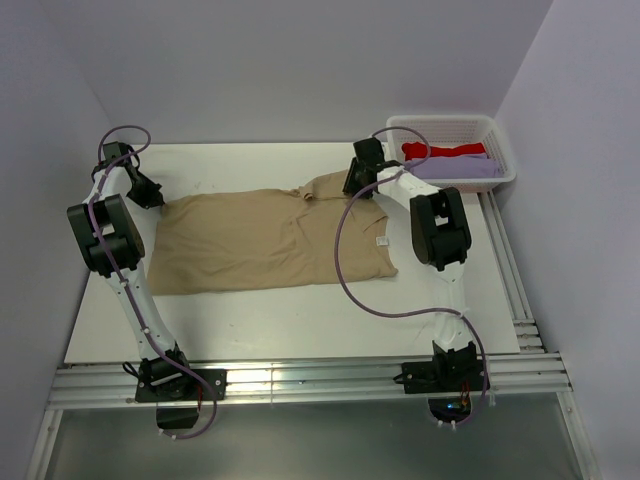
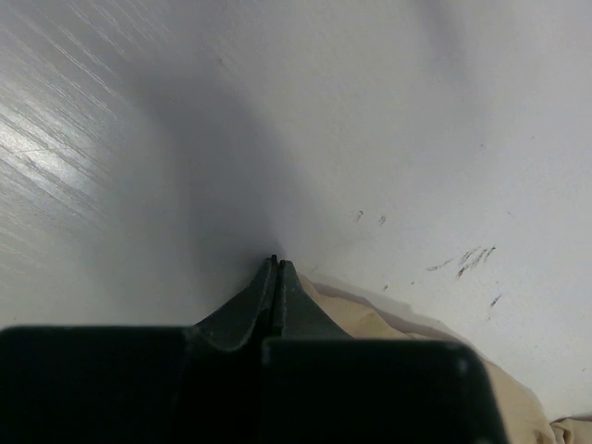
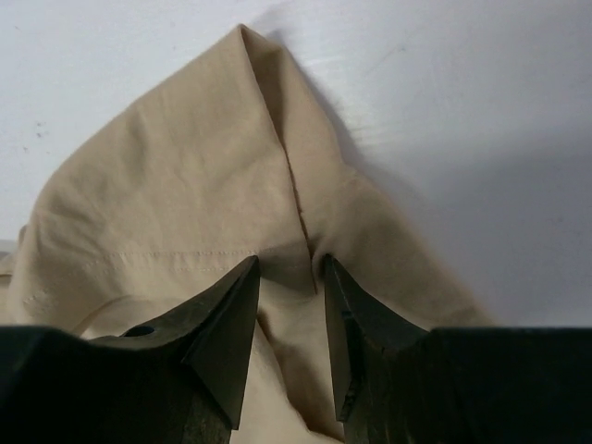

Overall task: Roll the t-shirts
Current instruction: Fold the tshirt

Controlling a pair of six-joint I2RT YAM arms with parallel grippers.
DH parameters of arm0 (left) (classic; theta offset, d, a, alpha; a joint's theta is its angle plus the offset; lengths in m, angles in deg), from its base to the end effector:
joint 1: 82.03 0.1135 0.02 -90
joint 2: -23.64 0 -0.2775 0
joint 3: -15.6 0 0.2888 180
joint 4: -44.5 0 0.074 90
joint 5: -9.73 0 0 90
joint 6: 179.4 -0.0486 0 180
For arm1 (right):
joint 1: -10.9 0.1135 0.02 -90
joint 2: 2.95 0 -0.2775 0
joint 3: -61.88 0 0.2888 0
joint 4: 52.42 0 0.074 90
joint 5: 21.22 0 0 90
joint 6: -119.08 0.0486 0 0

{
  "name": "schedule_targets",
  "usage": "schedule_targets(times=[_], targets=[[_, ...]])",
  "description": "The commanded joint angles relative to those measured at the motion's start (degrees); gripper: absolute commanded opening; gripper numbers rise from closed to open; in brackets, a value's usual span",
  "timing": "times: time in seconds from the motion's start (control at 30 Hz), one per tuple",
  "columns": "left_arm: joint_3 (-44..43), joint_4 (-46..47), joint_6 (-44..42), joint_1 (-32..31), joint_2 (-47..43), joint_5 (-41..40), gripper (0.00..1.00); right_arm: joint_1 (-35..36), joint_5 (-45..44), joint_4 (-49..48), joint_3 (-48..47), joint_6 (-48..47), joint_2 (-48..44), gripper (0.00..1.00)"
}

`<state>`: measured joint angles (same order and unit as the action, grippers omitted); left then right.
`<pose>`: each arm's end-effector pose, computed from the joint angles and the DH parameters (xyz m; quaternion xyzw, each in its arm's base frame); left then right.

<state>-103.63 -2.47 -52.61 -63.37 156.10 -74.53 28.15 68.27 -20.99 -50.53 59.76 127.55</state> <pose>0.5220 0.1711 0.1460 -0.4376 0.8603 -0.0882 0.2460 0.5295 0.1640 0.1416 0.1112 0.9316 0.1367 0.3178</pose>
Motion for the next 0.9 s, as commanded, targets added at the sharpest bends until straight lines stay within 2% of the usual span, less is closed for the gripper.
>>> schedule_targets(times=[0.0, 0.1, 0.3, 0.87], targets=[[-0.86, -0.44, -1.11, -0.29, -4.06, 0.33, 0.00, 0.24, 0.25, -0.28, -2.50, 0.52, 0.90, 0.41], [-0.95, -0.44, -1.03, -0.20, -3.97, 0.24, 0.00, 0.41, 0.25, -0.63, -2.32, 0.88, 1.16, 0.40], [-1.04, -0.44, -1.11, -0.29, -3.97, 0.24, 0.00, 0.41, 1.48, -1.25, -2.06, 1.14, 0.37, 0.32], [-0.95, -0.44, -1.11, -0.20, -4.05, 0.33, 0.00, 0.85, -0.70, 0.95, -3.46, -0.09, -2.88, 0.25]])
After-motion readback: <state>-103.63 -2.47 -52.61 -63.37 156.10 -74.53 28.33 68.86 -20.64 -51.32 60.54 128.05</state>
